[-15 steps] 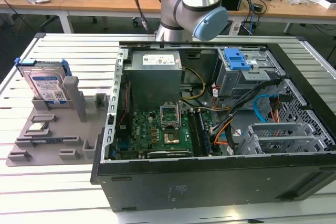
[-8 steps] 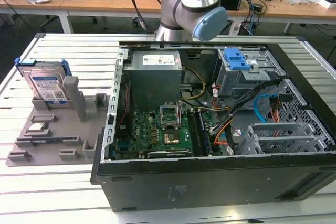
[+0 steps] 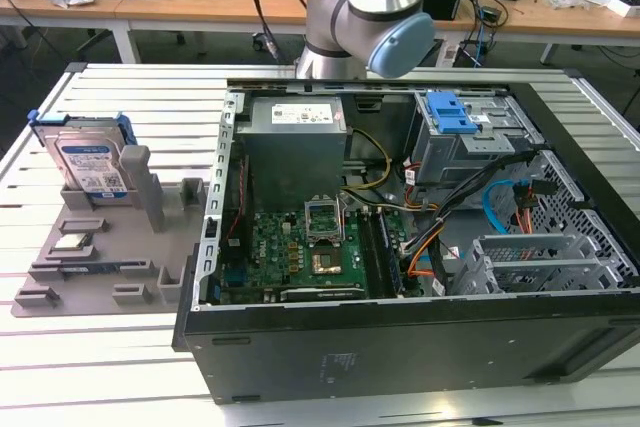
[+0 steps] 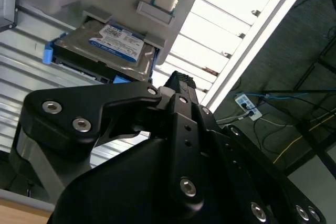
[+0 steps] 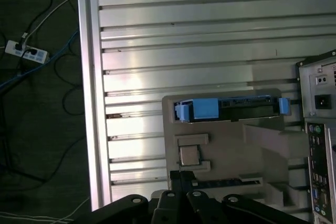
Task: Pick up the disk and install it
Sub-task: 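Reach for the disk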
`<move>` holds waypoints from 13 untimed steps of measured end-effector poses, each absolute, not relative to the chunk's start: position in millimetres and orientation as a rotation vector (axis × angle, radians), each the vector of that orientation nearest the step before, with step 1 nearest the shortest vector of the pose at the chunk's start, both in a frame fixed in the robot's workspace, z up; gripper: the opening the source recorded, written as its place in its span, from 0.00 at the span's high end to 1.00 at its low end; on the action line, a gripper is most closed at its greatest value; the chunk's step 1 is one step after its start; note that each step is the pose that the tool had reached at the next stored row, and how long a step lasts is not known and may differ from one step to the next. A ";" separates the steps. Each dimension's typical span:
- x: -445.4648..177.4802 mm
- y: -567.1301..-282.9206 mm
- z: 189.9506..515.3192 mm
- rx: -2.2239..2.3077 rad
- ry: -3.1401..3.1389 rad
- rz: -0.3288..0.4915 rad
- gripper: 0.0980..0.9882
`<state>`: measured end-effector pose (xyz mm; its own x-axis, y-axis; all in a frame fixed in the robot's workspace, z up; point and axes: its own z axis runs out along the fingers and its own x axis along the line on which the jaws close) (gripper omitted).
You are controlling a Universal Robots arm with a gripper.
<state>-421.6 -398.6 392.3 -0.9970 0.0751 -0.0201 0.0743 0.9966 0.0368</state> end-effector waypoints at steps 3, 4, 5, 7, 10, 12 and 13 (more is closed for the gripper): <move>-406.4 -398.2 390.8 0.117 3.122 0.050 0.99; -401.9 -398.0 389.4 0.117 3.125 0.049 0.99; -395.7 -397.5 386.9 0.117 3.130 0.048 0.99; -389.9 -396.1 384.7 0.118 3.136 0.047 0.99; -386.6 -394.3 383.9 0.118 3.138 0.047 0.99; -386.6 -394.2 383.9 0.118 3.138 0.047 0.99; -386.5 -394.2 383.9 0.118 3.138 0.047 0.99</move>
